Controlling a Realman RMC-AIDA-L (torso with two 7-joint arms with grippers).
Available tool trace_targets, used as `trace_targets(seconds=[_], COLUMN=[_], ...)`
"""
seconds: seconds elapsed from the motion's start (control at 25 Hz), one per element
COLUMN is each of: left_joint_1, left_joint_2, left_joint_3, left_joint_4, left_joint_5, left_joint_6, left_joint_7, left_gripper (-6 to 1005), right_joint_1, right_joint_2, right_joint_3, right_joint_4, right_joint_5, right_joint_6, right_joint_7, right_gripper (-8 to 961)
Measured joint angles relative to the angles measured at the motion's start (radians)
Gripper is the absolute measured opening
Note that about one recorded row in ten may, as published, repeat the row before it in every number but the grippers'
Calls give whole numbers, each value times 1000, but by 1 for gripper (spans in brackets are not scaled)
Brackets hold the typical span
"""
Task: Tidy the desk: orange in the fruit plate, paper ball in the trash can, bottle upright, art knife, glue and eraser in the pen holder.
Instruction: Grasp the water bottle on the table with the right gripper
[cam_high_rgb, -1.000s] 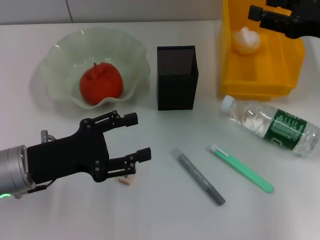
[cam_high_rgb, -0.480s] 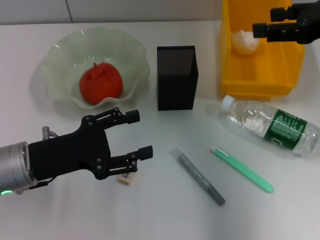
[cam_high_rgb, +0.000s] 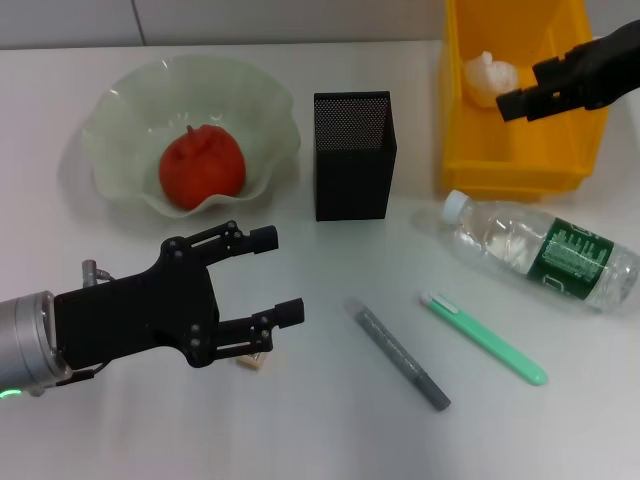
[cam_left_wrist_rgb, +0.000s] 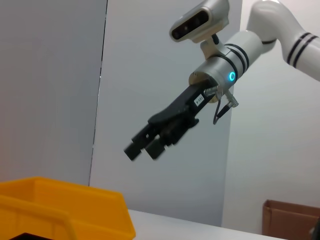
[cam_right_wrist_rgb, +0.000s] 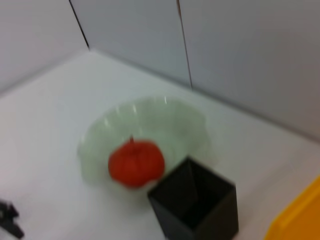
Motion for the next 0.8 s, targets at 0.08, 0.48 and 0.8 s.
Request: trace_targets(seconds=[0.08,0.48,0.8], left_joint_1=[1,0,2], left_joint_2=[1,0,-2], left_joint_3=[0,7,14], left_joint_4=[0,0,0], left_joint_5=[0,0,0], left_joint_6=[2,5,6], left_joint_7=[0,0,0], left_gripper=[743,741,739], right_joint_1=[33,104,102], right_joint_2=[-2,1,8], right_joint_3=[-12,-182,-239], right_joint_4=[-1,13,51], right_joint_5=[-58,-337,-405], right_joint_6=[-46,-132,-127], right_joint_7=[19,73,68], right_gripper=[705,706,707])
